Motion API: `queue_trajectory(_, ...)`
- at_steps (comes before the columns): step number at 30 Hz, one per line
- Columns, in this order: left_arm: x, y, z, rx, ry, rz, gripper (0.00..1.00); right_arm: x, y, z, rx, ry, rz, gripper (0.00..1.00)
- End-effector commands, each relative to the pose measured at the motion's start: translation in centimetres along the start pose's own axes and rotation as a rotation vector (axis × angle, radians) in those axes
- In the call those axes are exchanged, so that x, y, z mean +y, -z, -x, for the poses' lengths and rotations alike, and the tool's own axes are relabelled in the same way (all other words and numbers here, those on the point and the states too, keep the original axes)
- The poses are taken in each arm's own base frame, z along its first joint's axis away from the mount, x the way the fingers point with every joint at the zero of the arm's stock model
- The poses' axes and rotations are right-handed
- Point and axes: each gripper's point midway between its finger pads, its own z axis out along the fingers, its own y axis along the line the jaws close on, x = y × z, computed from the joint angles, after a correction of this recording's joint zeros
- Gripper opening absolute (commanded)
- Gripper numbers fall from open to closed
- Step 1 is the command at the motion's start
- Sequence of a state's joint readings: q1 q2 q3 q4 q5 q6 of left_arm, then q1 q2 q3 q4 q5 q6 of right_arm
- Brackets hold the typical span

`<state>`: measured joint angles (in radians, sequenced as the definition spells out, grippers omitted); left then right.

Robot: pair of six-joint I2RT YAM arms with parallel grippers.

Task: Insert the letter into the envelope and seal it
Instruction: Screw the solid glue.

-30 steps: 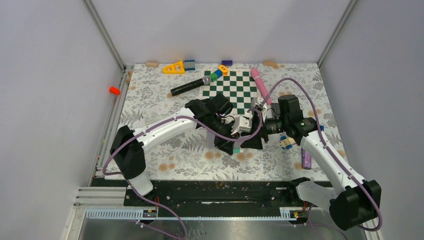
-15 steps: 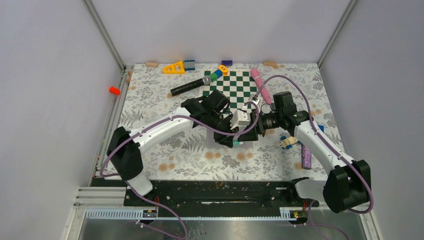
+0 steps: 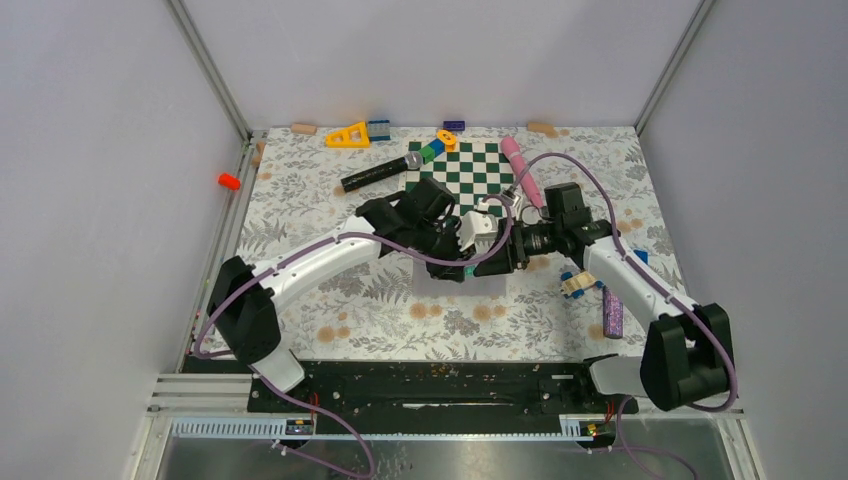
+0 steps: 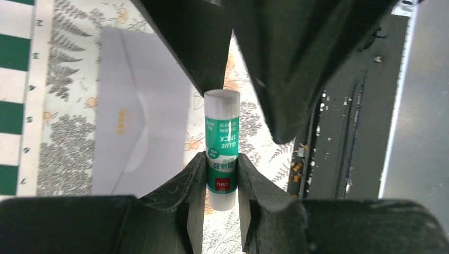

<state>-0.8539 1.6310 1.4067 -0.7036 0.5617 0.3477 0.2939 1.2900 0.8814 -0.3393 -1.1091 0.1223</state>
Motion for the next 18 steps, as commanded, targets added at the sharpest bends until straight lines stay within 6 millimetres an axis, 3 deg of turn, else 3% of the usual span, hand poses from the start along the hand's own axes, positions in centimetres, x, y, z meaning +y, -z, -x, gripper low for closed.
queue_trajectory(1,2.6,1.9,2.2,-0.076,-0.038,0.187,0.0,-0.1,0.6,1.7,-0.013,-0.134,0.041,0.66)
queue_trajectory(6,3.4,1.7,1.9,-0.053,-0.045,0.241,0.0,-1.1,0.8,2.6,-0.014,-0.252,0.069,0.62)
queue_trajectory(11,3.8,1.1,1.6,-0.019,-0.075,0.294,0.0,-0.8,0.7,3.6,-0.005,-0.32,0.121,0.57)
queue_trajectory(18,3.8,0.8,1.5,-0.009,-0.081,0.301,0.0,-1.7,0.2,3.5,0.001,-0.385,0.128,0.47)
